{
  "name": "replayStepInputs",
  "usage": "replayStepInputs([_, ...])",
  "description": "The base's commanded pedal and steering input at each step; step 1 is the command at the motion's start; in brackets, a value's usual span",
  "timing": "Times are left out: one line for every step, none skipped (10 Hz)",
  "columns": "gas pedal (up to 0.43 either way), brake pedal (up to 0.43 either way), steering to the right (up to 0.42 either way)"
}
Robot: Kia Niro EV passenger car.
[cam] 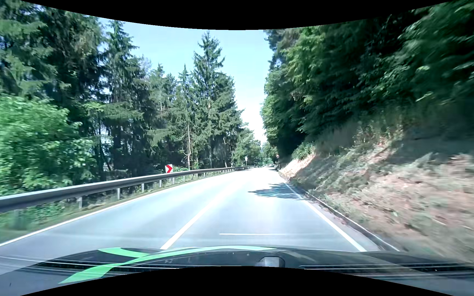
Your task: Follow the waypoints while adhering to traffic rules and regulations
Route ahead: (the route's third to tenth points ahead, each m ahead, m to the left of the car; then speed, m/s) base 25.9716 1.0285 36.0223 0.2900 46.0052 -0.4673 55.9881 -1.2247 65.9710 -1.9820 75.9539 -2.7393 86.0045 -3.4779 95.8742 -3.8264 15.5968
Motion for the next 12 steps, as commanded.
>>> replayStepInputs([0.24,0.0,0.019])
replayStepInputs([0.24,0.0,0.018])
replayStepInputs([0.24,0.0,0.014])
replayStepInputs([0.24,0.0,0.013])
replayStepInputs([0.24,0.0,0.013])
replayStepInputs([0.228,0.0,0.012])
replayStepInputs([0.228,0.0,0.011])
replayStepInputs([0.228,0.0,0.01])
replayStepInputs([0.228,0.0,0.009])
replayStepInputs([0.228,0.0,0.008])
replayStepInputs([0.228,0.0,0.008])
replayStepInputs([0.209,0.0,0.008])
